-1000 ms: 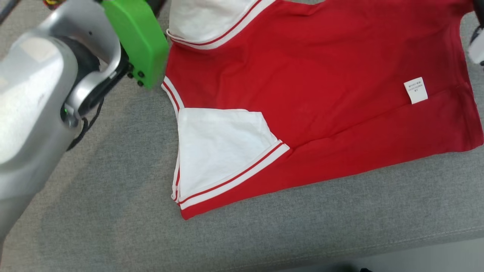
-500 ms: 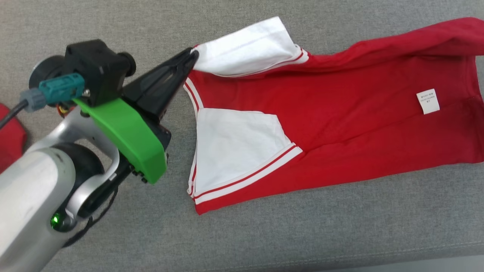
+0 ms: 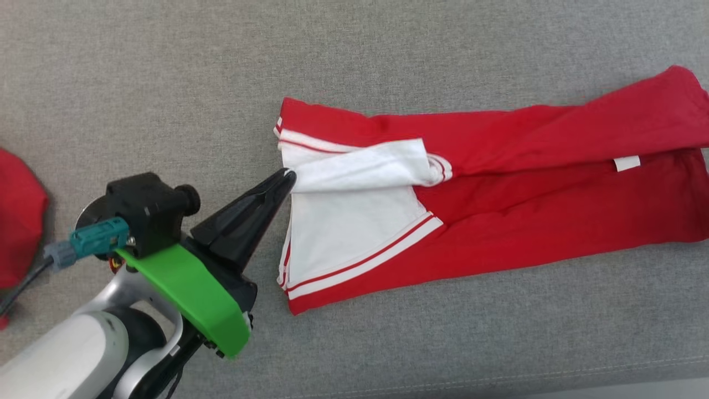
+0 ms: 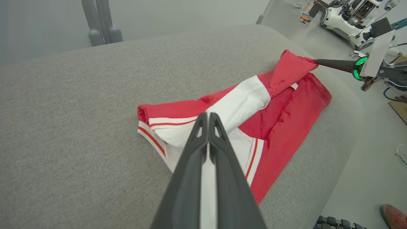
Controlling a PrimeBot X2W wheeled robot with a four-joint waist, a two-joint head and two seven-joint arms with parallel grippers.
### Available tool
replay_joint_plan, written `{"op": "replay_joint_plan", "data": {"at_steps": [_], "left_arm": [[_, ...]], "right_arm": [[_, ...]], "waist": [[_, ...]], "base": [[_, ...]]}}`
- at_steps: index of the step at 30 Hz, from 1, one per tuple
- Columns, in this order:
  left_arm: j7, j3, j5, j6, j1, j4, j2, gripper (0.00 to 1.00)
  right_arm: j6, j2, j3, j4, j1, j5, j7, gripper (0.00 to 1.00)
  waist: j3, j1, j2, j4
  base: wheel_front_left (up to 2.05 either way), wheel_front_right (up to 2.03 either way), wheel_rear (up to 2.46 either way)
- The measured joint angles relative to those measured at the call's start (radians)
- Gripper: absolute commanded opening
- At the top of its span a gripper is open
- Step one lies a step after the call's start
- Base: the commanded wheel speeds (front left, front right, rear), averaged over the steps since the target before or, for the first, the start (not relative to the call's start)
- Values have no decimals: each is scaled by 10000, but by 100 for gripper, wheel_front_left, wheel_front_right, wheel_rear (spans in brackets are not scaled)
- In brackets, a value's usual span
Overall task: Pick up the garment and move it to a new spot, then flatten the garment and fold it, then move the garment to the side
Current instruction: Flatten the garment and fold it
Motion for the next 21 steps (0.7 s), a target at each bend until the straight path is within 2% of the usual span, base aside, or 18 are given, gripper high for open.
{"op": "replay_joint_plan", "data": {"at_steps": [8,13,14,15,16,17,21], "left_arm": [[-470,-326,301,251,887,-167,50,0],[-838,-765,558,303,1311,570,-286,0],[-1020,-805,640,345,1345,819,-428,0],[-1172,-825,642,366,1406,1039,-593,7],[-1292,-945,662,362,1437,1300,-786,43],[-1419,-1032,727,360,1493,1574,-980,100],[-2318,-955,905,516,1721,2251,-1580,100]], "right_arm": [[0,36,-314,146,737,176,-123,0],[0,276,-148,431,828,142,-155,0],[0,332,-79,527,825,196,-150,5],[0,360,-35,608,827,196,-150,49],[0,416,-88,690,822,194,-224,100],[0,431,-127,757,824,157,-330,100],[-2,433,-232,604,1182,151,-798,100]], "waist": [[-212,0,0,78],[-201,0,0,94],[-204,0,0,90],[-211,0,0,88],[-232,0,0,88],[-269,0,0,93],[-539,0,0,112]], "base": [[0,0,0],[0,0,0],[0,0,0],[0,0,0],[0,0,0],[0,0,0],[0,0,0]]}}
